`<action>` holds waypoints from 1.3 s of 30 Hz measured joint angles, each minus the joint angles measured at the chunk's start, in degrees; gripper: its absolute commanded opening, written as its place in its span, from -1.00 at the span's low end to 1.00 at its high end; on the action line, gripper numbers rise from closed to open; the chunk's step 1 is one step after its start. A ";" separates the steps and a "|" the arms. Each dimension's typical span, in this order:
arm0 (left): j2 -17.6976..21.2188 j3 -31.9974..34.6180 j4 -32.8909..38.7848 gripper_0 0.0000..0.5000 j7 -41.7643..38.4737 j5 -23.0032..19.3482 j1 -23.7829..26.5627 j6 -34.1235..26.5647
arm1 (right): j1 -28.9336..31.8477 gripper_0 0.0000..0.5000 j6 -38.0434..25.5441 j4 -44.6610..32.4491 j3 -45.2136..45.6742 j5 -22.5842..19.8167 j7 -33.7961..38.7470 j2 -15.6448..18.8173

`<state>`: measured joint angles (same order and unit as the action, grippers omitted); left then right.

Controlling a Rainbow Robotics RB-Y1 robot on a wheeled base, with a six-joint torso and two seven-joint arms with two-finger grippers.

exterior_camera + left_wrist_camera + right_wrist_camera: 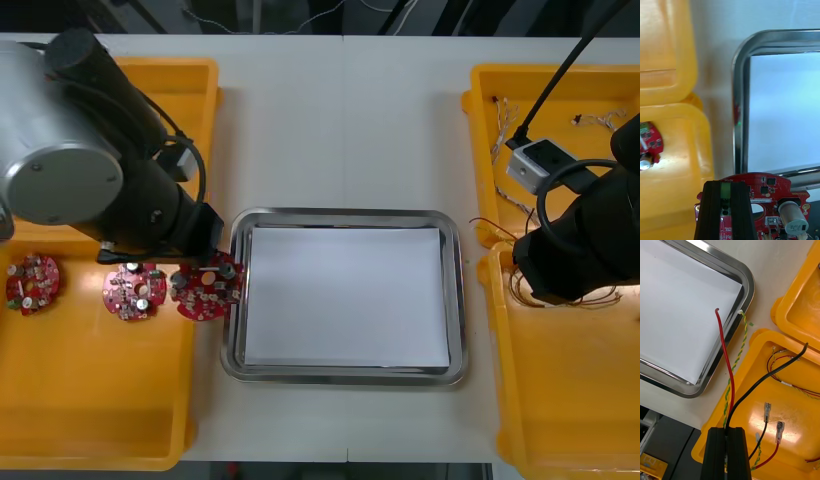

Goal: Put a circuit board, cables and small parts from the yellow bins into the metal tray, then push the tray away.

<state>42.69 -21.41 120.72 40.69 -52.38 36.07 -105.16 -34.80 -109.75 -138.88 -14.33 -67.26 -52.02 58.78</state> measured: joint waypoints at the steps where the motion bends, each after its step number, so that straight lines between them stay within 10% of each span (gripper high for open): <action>1: -0.86 -0.82 -0.10 -1.00 -0.01 0.64 0.48 0.00 | 0.00 -1.00 0.00 0.07 0.00 0.00 0.00 -0.01; 16: -12.68 -11.50 -5.67 -1.00 -0.17 12.25 4.97 -0.02 | 0.00 -1.00 -0.01 0.22 0.00 0.03 0.00 -0.03; 39: -13.13 -22.37 -5.92 -1.00 -1.14 22.16 1.95 6.22 | 0.00 -1.00 -0.01 0.27 0.00 0.05 0.00 -0.04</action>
<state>29.56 -43.78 114.80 39.55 -30.22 38.02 -98.94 -34.80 -109.77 -138.61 -14.33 -67.22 -52.02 58.74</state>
